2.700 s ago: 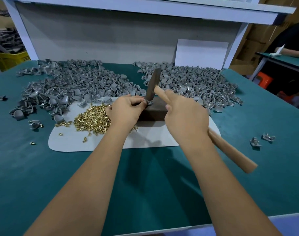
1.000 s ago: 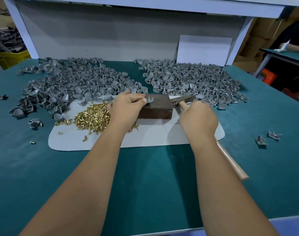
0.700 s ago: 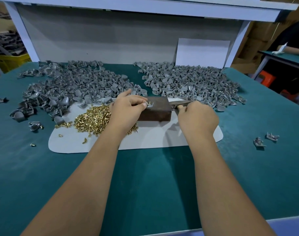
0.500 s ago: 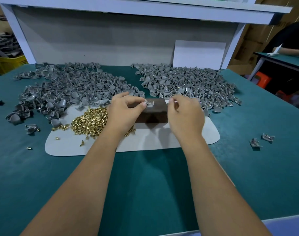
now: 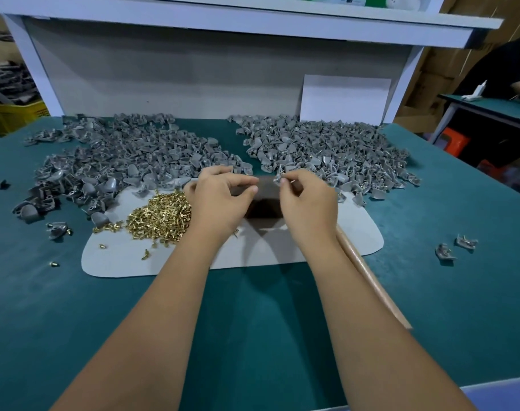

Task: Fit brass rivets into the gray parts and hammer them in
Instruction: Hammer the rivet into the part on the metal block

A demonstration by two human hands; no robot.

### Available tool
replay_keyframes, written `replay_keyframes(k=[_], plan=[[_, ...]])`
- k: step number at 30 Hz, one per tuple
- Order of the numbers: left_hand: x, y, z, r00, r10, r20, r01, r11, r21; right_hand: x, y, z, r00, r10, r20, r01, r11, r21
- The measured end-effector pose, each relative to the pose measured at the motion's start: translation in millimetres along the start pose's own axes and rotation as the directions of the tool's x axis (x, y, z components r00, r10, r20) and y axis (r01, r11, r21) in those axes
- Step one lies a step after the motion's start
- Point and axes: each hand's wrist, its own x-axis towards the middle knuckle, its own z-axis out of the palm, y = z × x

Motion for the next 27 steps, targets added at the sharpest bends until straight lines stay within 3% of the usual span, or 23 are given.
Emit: replay_keyframes(k=[3,6,10,12,15,19,24,27], plan=[[4.0,-6.5,-1.8,0.995,-0.010,-0.099,0.028,0.983,0.182,15.3,7.3,-3.1,0.977,0.189,-0.095,-0.191,0.981,-0.017],[7.6,-13.6,-6.1,0.983,-0.078,-0.167,0.110,0.974,0.197,32.3,15.5,-7.1,0.940,0.315,-0.130,-0.321,0.947,-0.021],[8.6,-20.3,-7.5,0.976,-0.115,-0.186,0.150,0.971,0.187,44.7,20.1,-5.7,0.904,0.396,-0.163,-0.373,0.915,0.158],[9.3,-20.7,-7.0,0.981,-0.095,-0.170,0.126,0.975,0.183,42.8,24.3,-1.6,0.911,0.374,-0.172,-0.365,0.927,0.084],[9.3,-18.3,-7.7,0.984,-0.130,-0.122,0.145,0.982,0.123,33.4,21.1,3.1,0.941,0.248,-0.230,-0.279,0.954,-0.113],[6.8,-14.4,-8.7,0.981,-0.174,-0.091,0.181,0.981,0.070,14.7,-1.4,10.8,0.970,-0.126,-0.209,0.088,0.979,-0.183],[8.2,-14.1,-15.5,0.982,-0.167,-0.087,0.174,0.981,0.085,-15.0,-41.0,30.1,0.876,-0.473,-0.098,0.459,0.878,-0.132],[13.2,-21.2,-29.8,0.966,-0.196,-0.166,0.211,0.974,0.080,-31.1,-52.5,38.8,0.822,-0.570,0.003,0.569,0.821,-0.053]])
